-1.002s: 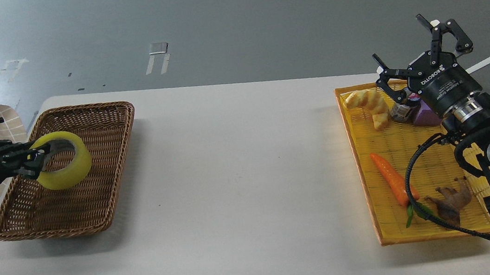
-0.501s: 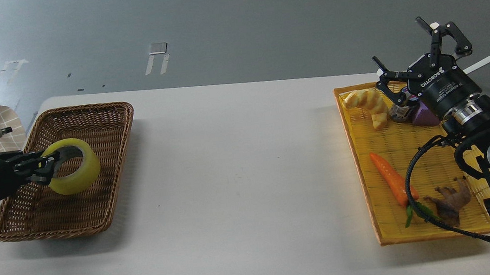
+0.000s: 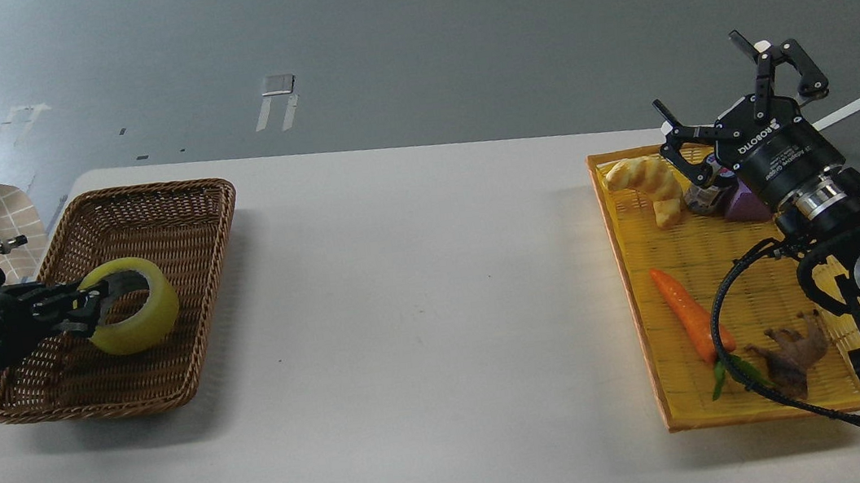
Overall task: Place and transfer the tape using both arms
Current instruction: 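Lower the tape roll into the basket and open the left gripper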
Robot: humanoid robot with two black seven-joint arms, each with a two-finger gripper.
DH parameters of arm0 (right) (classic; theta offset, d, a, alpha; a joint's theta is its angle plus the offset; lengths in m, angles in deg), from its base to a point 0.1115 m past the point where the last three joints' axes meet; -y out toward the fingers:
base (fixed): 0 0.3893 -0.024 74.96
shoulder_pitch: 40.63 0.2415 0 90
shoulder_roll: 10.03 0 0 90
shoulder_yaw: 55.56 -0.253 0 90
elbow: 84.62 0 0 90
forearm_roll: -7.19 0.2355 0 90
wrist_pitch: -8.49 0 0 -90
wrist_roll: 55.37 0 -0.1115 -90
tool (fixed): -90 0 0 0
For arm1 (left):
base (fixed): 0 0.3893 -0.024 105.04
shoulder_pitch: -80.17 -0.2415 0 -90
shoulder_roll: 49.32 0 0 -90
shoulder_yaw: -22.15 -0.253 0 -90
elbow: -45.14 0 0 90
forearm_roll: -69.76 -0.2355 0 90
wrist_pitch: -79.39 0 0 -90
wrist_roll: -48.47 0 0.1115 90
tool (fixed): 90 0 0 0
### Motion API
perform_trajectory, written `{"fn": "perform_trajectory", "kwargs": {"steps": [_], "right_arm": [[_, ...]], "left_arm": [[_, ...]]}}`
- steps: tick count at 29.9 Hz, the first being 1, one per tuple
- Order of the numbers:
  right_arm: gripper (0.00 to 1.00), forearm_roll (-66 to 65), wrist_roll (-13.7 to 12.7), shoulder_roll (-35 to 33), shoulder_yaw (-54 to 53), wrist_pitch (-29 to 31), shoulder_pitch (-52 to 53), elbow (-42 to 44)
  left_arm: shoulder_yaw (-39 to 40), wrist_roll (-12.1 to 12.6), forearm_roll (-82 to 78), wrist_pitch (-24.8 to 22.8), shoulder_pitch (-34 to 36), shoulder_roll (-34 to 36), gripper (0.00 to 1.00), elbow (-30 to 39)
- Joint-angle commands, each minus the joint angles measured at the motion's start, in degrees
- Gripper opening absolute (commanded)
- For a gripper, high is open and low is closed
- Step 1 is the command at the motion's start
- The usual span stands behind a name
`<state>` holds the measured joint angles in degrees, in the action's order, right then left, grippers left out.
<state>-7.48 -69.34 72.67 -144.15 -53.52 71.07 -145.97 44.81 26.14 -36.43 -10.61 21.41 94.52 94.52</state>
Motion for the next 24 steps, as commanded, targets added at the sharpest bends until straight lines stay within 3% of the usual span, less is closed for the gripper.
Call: {"fn": "perform_trajectory", "kwargs": {"steps": [1,5,7,11,16,24], "right_arm": [[1.0,0.0,0.0,0.01,0.0,0.0,0.0,0.0],[1.0,0.0,0.0,0.01,0.0,0.0,0.09,0.0],[1.0,0.0,0.0,0.01,0.0,0.0,0.09,0.09],[1.0,0.0,0.0,0.01,0.0,0.0,0.0,0.09],[1.0,0.0,0.0,0.01,-0.09,0.0,0.09,0.0],[1.0,0.0,0.0,-0.08,-0.18,0.0,0.09,0.0]], "left_arm": [[0.02,-0.08,0.11,0.09,-0.03,-0.66,0.0,-1.13],[0.11,0.01,0.46,0.09,0.05,-0.66,0.0,-1.13],[0.02,0.36,1.94,0.17,0.05,-0.66,0.44,-1.22],[0.02,0.36,2.57,0.7,0.05,-0.49,0.47,-1.22],[0.02,0.36,2.74,0.7,-0.03,-0.49,0.6,-1.22],[0.98,-0.34,11.77,2.11,1.37,0.48,0.92,-0.95]]}}
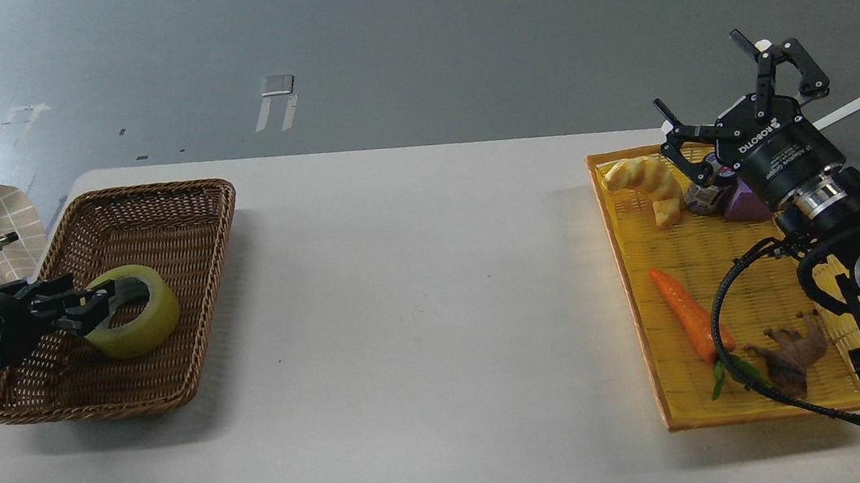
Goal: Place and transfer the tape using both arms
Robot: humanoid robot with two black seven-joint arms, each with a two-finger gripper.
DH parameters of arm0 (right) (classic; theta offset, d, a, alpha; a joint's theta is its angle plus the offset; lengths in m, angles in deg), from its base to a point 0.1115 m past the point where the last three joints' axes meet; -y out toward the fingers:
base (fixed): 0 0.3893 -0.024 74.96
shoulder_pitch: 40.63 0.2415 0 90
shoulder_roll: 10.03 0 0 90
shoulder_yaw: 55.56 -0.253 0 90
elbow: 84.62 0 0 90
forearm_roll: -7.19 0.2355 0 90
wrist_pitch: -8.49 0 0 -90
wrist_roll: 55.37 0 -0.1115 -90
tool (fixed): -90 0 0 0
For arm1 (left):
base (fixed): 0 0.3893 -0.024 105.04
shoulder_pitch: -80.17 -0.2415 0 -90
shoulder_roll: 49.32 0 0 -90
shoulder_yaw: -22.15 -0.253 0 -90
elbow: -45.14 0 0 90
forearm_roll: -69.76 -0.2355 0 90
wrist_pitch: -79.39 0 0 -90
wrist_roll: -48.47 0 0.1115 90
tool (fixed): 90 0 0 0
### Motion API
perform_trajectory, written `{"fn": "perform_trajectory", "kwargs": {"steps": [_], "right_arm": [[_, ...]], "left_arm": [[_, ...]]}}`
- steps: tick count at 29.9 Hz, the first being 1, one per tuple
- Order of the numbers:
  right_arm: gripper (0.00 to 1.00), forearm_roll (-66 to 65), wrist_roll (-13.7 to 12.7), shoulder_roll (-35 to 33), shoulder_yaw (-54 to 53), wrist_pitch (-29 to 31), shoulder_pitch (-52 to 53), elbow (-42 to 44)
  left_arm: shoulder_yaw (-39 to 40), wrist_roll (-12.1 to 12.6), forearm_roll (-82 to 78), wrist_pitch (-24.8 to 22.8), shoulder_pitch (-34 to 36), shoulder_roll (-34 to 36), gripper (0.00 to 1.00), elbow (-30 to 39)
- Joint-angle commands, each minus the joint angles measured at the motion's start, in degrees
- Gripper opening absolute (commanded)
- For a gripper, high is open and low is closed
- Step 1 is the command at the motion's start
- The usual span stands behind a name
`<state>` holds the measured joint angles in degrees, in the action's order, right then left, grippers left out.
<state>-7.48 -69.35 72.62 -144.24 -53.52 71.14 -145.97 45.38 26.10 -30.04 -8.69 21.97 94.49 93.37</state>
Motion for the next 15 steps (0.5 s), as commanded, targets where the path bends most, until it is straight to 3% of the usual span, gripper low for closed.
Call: {"fn": "perform_trajectory", "kwargs": {"steps": [1,5,9,12,15], "right_arm": [[1.0,0.0,0.0,-0.03,0.0,0.0,0.02,0.0],[1.0,0.0,0.0,-0.03,-0.08,0.0,0.02,0.0],[1.0,0.0,0.0,-0.03,-0.08,0.0,0.02,-0.09],[1.0,0.0,0.0,-0.03,-0.08,0.0,0.28,-0.17],[1.0,0.0,0.0,-0.03,-0.08,0.0,0.55,-0.17]], "left_arm": [[0.32,-1.0,9.85,0.18,1.94,0.85,0.94,0.72],[0.41,-4.95,22.77,-1.22,7.74,2.88,0.97,0.99],[0.58,-5.62,35.88,-4.03,14.07,2.7,0.98,1.08],[0.67,-5.62,46.34,-8.68,19.17,2.0,0.98,1.08],[0.76,-5.62,59.76,-16.92,23.38,0.25,0.98,1.08]]}}
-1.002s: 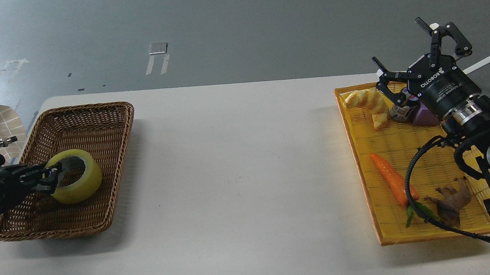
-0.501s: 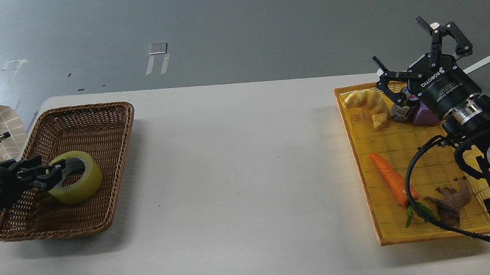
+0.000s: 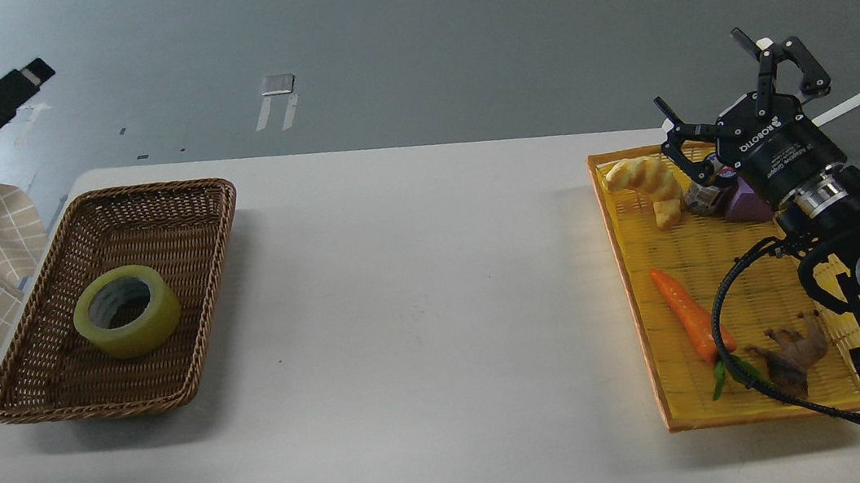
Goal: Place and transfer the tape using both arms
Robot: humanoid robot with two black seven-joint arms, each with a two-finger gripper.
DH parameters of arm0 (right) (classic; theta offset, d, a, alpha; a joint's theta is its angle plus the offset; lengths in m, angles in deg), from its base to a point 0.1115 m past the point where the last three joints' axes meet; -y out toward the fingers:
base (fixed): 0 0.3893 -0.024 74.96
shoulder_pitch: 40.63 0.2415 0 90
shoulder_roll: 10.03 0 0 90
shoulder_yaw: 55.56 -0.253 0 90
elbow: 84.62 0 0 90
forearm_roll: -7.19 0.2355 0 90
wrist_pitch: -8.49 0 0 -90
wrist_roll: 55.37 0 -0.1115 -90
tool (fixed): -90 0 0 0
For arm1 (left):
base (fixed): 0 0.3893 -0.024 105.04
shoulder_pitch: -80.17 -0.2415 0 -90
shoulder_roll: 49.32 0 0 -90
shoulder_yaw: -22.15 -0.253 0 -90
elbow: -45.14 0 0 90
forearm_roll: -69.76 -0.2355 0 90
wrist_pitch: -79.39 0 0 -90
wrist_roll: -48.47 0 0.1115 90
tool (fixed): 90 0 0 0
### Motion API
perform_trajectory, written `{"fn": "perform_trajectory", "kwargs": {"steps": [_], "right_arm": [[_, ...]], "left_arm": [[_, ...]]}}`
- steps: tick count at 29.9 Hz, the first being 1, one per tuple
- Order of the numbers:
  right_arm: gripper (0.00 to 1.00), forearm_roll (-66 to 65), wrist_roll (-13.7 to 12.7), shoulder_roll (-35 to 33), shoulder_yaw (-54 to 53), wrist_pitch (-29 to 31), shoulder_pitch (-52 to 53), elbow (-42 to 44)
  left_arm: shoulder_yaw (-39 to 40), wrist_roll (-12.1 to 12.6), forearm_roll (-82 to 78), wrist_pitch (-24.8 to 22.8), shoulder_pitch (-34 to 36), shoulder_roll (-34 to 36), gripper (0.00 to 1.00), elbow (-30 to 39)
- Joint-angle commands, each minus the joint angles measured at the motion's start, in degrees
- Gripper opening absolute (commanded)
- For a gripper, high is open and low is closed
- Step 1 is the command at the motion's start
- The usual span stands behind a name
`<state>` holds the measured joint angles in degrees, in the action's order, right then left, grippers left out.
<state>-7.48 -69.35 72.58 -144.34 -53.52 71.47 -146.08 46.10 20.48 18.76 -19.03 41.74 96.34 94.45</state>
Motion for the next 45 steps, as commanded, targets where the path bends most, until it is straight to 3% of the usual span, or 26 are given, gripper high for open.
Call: {"fn": "perform_trajectory", "kwargs": {"steps": [1,6,17,25,32,45], "right_arm": [[1.0,0.0,0.0,-0.08,-0.08,0.0,0.3,0.02],[1.0,0.0,0.0,-0.26,-0.08,0.0,1.44,0.02],[1.0,-0.35,-0.44,-1.14,0.01,0.0,7.77,1.95],[1.0,-0.62,-0.53,-2.81,0.62,0.0,11.03,3.8],[1.0,-0.79,-0.61,-2.98,1.76,0.0,13.13,5.91],[1.0,-3.34,-0.7,-2.98,3.52,0.0,15.51,8.1]], "left_arm": [[0.04,-0.01,15.45,-9.92,5.37,-2.56,0.98,0.0],[0.31,-0.01,25.67,-15.31,8.28,-6.77,0.98,0.0],[8.48,-0.01,30.26,-15.93,7.58,-18.74,0.98,2.89],[12.26,-0.01,35.53,-15.84,1.35,-26.91,0.98,7.29],[22.61,0.22,35.71,-19.08,-6.12,-33.76,0.98,7.38],[23.78,0.31,35.18,-19.58,-8.33,-35.18,0.98,6.59]]}}
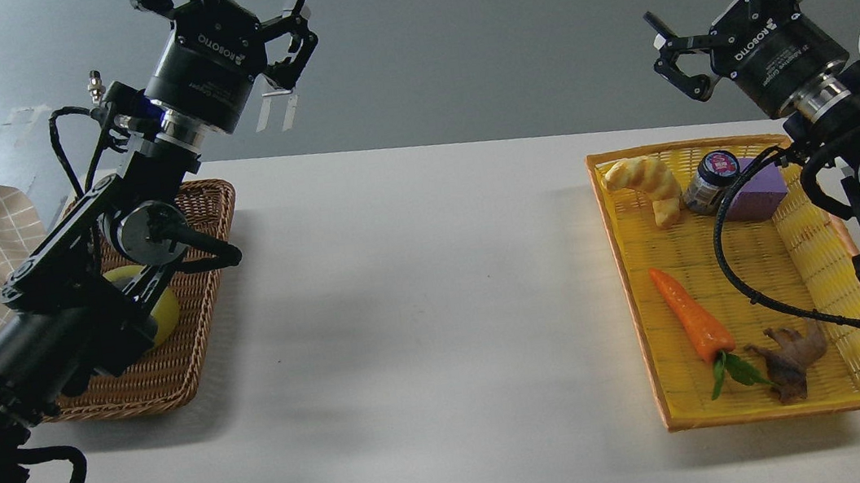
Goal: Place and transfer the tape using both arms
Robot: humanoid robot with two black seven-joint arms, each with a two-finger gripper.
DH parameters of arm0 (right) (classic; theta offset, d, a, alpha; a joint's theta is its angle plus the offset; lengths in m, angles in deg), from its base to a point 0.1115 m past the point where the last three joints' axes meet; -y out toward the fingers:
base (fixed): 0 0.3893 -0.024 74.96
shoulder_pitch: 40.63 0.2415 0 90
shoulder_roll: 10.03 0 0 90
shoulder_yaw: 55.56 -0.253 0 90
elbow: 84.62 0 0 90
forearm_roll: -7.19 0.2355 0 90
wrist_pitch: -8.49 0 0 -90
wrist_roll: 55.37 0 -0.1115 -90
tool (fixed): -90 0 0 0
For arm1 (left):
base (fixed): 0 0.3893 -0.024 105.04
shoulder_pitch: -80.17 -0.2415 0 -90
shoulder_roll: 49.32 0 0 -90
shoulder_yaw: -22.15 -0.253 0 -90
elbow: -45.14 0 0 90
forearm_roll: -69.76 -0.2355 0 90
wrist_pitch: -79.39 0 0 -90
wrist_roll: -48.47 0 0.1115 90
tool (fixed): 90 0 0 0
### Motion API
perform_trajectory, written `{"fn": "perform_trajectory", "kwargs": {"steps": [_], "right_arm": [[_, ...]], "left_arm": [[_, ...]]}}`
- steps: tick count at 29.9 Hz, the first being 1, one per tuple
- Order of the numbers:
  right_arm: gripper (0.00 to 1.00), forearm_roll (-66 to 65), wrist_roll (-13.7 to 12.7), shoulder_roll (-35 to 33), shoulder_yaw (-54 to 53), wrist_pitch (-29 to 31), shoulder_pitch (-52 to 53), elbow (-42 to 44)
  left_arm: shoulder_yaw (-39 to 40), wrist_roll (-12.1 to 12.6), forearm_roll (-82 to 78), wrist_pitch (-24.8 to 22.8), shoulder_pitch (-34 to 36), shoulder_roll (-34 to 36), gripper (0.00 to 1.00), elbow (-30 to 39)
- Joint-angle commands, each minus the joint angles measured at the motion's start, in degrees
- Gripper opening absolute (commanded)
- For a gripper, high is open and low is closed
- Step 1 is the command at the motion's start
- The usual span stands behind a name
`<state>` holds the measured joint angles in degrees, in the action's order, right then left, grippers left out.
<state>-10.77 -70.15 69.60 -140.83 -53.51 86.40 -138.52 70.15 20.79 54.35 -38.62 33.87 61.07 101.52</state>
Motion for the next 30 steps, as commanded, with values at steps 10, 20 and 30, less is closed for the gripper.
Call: {"fn": "perform_trajectory", "kwargs": {"steps": [10,20,30], "right_arm": [[1.0,0.03,0.01,1.23,0.02,0.0,1.11,2.13],[1.0,0.12,0.27,2.11,-0.07,0.0,1.02,2.22],[1.0,0.21,0.53,2.55,-0.33,0.0,0.93,2.3]], "left_arm": [[1.48,4.73,1.69,0.01,-0.89,-2.55,0.98,-0.92],[7.9,9.49,4.95,0.01,-2.65,-4.92,0.98,-1.01],[7.9,9.58,4.95,0.01,-3.97,-6.33,0.98,-1.01]]}}
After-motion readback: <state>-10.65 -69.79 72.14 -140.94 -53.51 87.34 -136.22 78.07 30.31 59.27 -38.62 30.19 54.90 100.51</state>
